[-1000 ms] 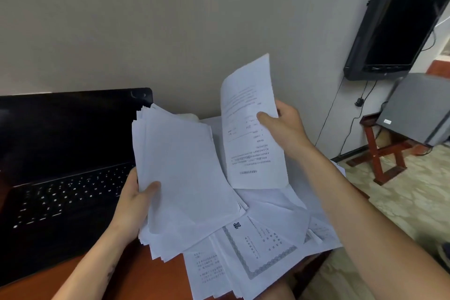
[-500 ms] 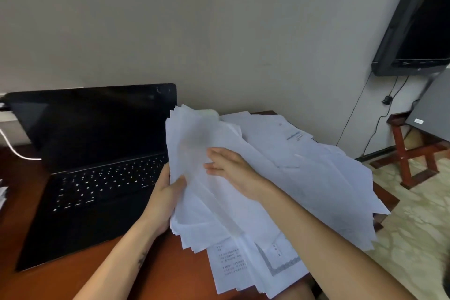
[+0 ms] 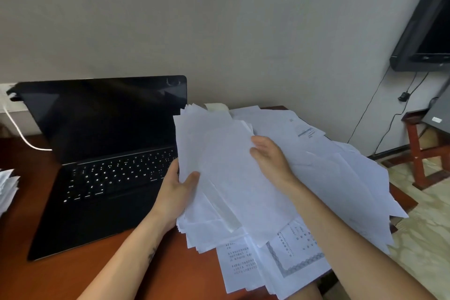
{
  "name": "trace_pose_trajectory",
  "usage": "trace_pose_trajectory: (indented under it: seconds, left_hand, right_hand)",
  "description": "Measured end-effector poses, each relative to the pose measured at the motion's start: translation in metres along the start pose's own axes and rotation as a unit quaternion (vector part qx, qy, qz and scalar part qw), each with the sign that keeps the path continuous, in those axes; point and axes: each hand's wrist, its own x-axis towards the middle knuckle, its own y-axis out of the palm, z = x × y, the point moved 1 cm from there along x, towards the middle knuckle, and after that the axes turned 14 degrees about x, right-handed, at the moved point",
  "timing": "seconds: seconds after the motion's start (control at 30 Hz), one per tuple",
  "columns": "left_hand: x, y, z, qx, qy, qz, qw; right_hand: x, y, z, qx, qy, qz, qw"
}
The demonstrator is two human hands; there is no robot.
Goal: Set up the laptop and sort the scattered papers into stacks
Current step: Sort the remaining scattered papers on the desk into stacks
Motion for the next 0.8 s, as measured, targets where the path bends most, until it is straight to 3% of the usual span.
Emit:
trace_pose_trajectory:
  seconds: [0.07,0.1,0.17,0.23,0.4,0.53,0.8]
  left_hand:
    - [0.0,-0.001,-0.002,-0.003,0.005,0.005,1.0]
    - [0.0,-0.002,-0.003,-0.006,0.009,0.006,1.0]
    - [0.0,-0.002,-0.004,-0.018,0.01,0.011,1.0]
    - [0.0,-0.002,-0.004,-0.026,0.007,0.017,1.0]
    - [-0.002,0.0,-0.003,-0.022,0.004,0.035,0.999]
    - [-0.004,0.003,-0.004,-0.026,0.006,0.052,0.998]
    - [-0.007,0.004,-0.003,0.049,-0.008,0.079,0.996]
  right_hand:
    - [0.003,-0.028,-0.001,-0.187,-0.046,-0.02,0.981]
    - [0.002,-0.04,0.0,-0.196,-0.028,-0.012,0.98]
    - [-0.004,-0.057,0.002,-0.084,0.029,0.02,0.996]
    - [-0.008,-0.068,0.0,-0.04,0.045,0.042,0.997]
    - [-0.014,-0.082,-0.017,0.013,0.08,-0.022,0.997]
    - [-0.023,-0.071,-0.026,-0.025,0.049,-0.063,0.996]
    - [-0.03,-0.059,-0.038,-0.175,-0.01,-0.061,0.983]
